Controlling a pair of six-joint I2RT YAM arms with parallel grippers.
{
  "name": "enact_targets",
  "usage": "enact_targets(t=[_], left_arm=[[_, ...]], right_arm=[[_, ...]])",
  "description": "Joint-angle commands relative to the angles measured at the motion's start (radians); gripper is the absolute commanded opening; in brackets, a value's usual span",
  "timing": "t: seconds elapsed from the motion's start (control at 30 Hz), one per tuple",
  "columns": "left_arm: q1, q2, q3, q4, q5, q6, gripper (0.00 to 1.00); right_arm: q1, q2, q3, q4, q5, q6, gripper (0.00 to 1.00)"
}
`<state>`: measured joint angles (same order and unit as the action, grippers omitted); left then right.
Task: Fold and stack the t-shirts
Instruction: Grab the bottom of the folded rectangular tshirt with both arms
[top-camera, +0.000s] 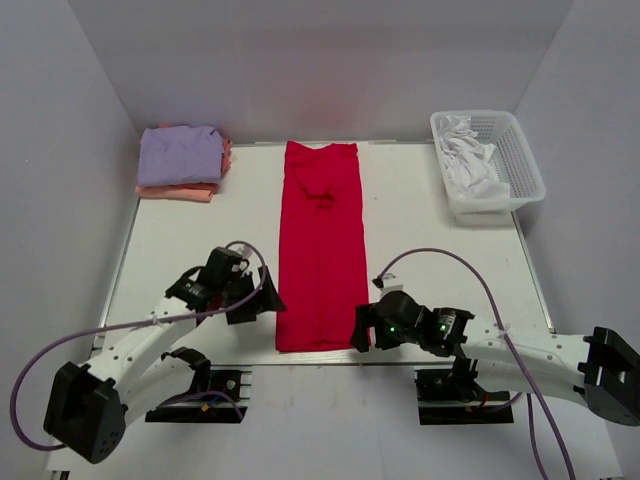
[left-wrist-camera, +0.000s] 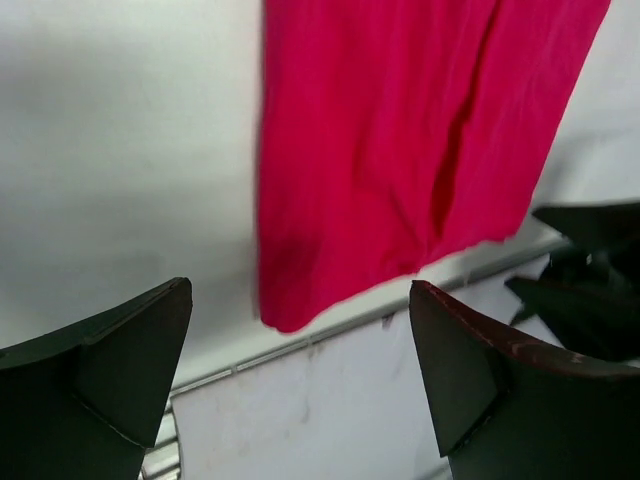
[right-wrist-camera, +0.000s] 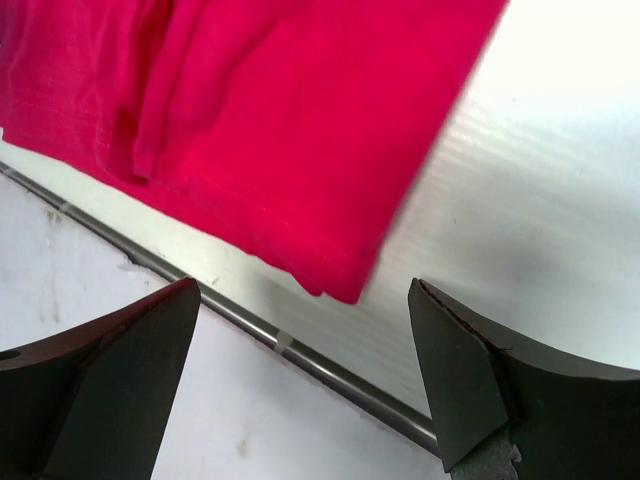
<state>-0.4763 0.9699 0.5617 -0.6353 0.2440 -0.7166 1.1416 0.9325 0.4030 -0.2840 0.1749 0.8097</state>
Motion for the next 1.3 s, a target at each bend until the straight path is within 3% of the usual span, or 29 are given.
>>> enact_targets(t=[0.0, 0.27, 0.37, 0.47, 0.53, 0.57, 0.6, 0.7, 0.8, 0.93, 1.03, 1.07, 1.13, 1.27], left_arm=[[-0.019, -0.06, -0.095, 0.054, 0.161, -0.059, 1.0], [-0.081, -0.027, -0.194, 0.079, 0.144, -0.073, 1.0], [-0.101, 0.018, -0.206, 0.159, 0.175, -0.073, 0.94], [-0.127, 0.075, -0.206, 0.187, 0.198, -0.073, 0.84], [-0.151, 0.093, -0.215, 0.187, 0.198, -0.064, 0.72], [-0.151, 0.093, -0.215, 0.187, 0.198, -0.064, 0.69], [-0.16, 0.093, -0.215, 0.187, 0.198, -0.064, 0.6], [-0.17, 0.113, -0.215, 0.177, 0.189, -0.064, 0.51], [-0.18, 0.137, -0.215, 0.2, 0.147, -0.064, 0.33], [-0.189, 0.191, -0.204, 0.259, 0.138, -0.064, 0.29], [-0.189, 0.233, -0.195, 0.281, 0.138, -0.064, 0.21], [-0.189, 0.256, -0.195, 0.281, 0.138, -0.064, 0.08], [-0.199, 0.268, -0.186, 0.281, 0.138, -0.064, 0.01], [-0.199, 0.256, -0.186, 0.281, 0.117, -0.064, 0.0]], right_arm=[[-0.005, -0.064, -0.046, 0.0, -0.035, 0.085, 0.9], [-0.014, -0.066, -0.061, 0.046, -0.029, 0.075, 0.9], [-0.022, -0.008, -0.07, 0.075, -0.044, 0.069, 0.9], [-0.029, 0.046, -0.064, 0.095, -0.08, 0.065, 0.9], [-0.036, 0.071, -0.058, 0.095, -0.086, 0.062, 0.9], [-0.04, 0.08, -0.053, 0.094, -0.094, 0.059, 0.89], [-0.039, 0.081, -0.049, 0.095, -0.118, 0.06, 0.87], [-0.043, 0.078, -0.052, 0.088, -0.135, 0.059, 0.82], [-0.048, 0.069, -0.062, 0.092, -0.137, 0.059, 0.75], [-0.054, 0.072, -0.061, 0.088, -0.132, 0.063, 0.66], [-0.054, 0.081, -0.055, 0.078, -0.134, 0.059, 0.56], [-0.057, 0.084, -0.053, 0.08, -0.135, 0.059, 0.53], [-0.059, 0.086, -0.056, 0.085, -0.126, 0.066, 0.48], [-0.06, 0.092, -0.055, 0.074, -0.091, 0.091, 0.37]])
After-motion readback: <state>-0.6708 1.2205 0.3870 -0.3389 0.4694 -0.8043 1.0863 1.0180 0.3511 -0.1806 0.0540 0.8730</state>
